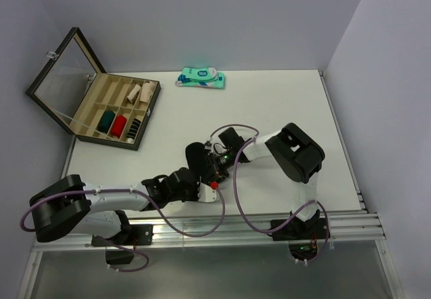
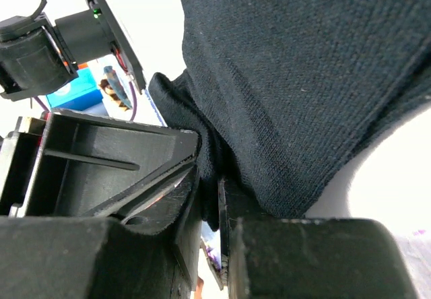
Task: Roll the socks
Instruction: Roll the sock at the center of the board.
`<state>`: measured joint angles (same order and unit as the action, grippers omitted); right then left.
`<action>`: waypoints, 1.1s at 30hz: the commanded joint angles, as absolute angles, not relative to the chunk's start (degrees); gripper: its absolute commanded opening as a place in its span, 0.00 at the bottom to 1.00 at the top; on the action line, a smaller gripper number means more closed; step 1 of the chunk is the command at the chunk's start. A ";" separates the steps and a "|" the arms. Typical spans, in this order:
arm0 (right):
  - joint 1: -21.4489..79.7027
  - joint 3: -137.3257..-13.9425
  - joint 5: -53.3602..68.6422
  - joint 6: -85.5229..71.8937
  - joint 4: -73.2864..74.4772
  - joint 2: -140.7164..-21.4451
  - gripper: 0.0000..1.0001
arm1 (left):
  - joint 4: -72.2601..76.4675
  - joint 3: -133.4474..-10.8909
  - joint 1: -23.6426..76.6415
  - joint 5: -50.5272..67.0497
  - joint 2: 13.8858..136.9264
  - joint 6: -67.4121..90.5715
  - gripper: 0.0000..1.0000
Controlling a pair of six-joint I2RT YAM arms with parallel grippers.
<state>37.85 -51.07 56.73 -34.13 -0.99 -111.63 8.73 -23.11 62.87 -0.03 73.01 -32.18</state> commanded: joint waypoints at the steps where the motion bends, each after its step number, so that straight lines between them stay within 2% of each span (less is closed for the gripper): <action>1: 37.27 -51.24 58.19 -33.23 1.13 -109.60 0.12 | 8.18 -25.49 63.19 0.26 74.09 -31.90 0.24; 5: 37.18 -50.45 57.22 -33.92 0.18 -108.20 0.21 | 5.19 -26.89 63.19 0.70 75.67 -31.64 0.11; 7: 37.18 -50.10 56.08 -34.01 0.18 -107.49 0.29 | 2.56 -27.86 63.11 2.27 76.11 -31.55 0.06; 11: 37.09 -48.70 51.52 -34.80 -1.39 -103.20 0.45 | -3.50 -29.96 62.58 6.05 76.64 -31.29 0.02; 13: 36.91 -47.99 47.14 -34.46 -0.53 -100.74 0.48 | -7.72 -32.25 61.88 8.77 77.08 -30.85 0.00; 23: 31.12 -41.67 26.75 -37.88 2.99 -83.34 0.50 | -24.59 -42.44 54.33 21.96 80.59 -29.53 0.00; 33: 26.28 -32.96 16.61 -39.03 0.71 -67.95 0.50 | -39.35 -52.37 44.22 34.36 89.98 -33.04 0.00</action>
